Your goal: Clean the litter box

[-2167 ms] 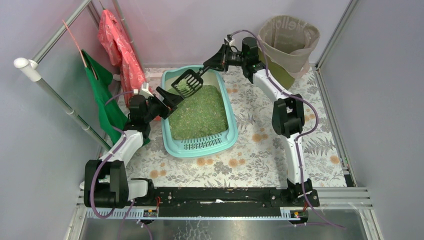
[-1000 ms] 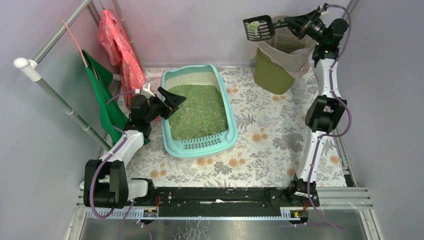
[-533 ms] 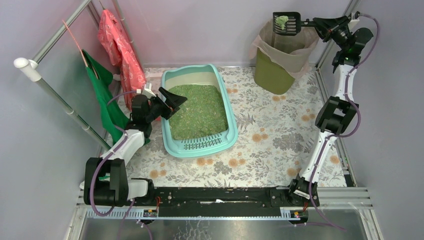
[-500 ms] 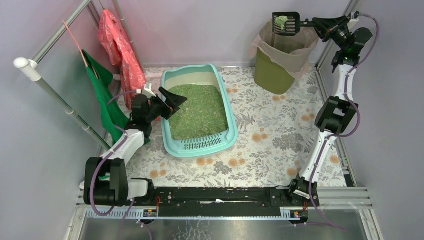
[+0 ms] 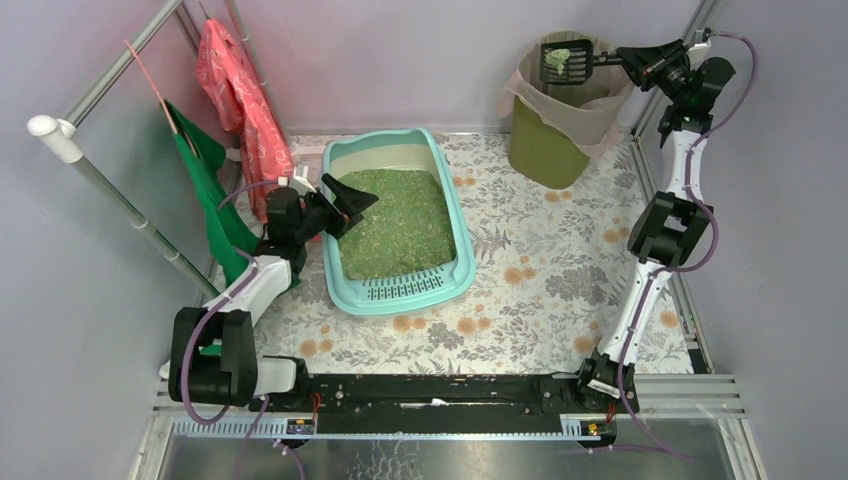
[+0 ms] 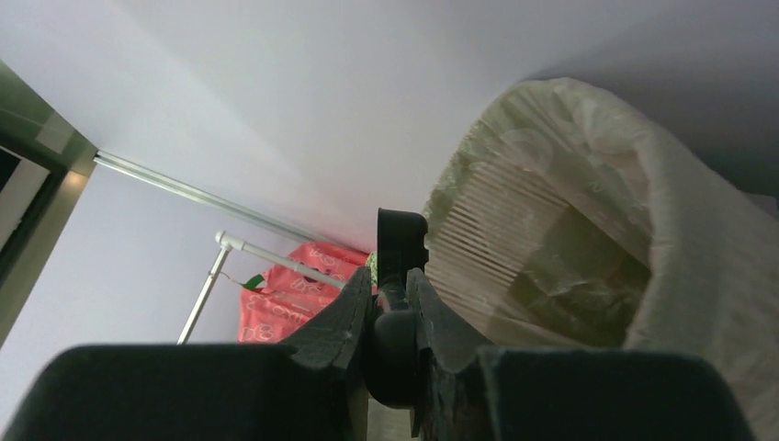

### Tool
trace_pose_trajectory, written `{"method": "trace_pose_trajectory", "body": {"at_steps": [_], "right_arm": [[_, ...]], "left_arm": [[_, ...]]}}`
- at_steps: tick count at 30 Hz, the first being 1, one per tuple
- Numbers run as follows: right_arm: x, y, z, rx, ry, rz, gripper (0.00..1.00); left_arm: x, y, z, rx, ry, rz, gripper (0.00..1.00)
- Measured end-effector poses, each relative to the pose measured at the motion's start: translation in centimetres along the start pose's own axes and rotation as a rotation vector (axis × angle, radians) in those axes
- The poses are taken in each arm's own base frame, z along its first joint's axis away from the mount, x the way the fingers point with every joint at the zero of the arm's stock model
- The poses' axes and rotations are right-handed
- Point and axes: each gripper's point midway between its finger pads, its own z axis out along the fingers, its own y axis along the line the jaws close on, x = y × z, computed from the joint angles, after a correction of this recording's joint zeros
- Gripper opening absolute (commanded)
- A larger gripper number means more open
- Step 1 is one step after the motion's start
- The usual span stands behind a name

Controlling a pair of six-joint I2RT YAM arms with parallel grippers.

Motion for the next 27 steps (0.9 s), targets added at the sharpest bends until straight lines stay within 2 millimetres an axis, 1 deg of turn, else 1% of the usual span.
{"method": "trace_pose_trajectory", "body": {"at_steps": [3,4,10,15,18,21,27], "right_arm": [[0.2,-1.2,0.1,0.011,0.0,-0.014,0.0],[0.1,-1.3,0.1,0.011,-0.003,-0.027,0.0],[0.7,-1.2,0.4,-0.004,0.005,-0.142,0.0],[1.4,-1.1,1.0,0.012,0.014,-0.271,0.0],[2.7,-1.0,1.5,0.049,0.033,-0.369,0.0],[4.8,-0.8,1.8,0.091,0.068,-0.465,0.0],[8.9,0.0,1.1,0.173,0.123,-0.644,0.0]], "left_arm": [[0.0,0.0,0.1,0.004,0.004,0.001,0.97],[0.0,0.0,0.2,0.005,0.006,-0.001,0.97],[0.1,-0.1,0.3,0.015,0.012,-0.005,0.97],[0.1,-0.1,0.4,0.016,0.012,-0.009,0.97],[0.1,-0.1,0.4,0.017,0.013,-0.01,0.97],[0.1,-0.1,0.4,0.021,0.015,-0.009,0.97],[0.0,-0.3,0.6,0.038,0.016,-0.009,0.97]]}}
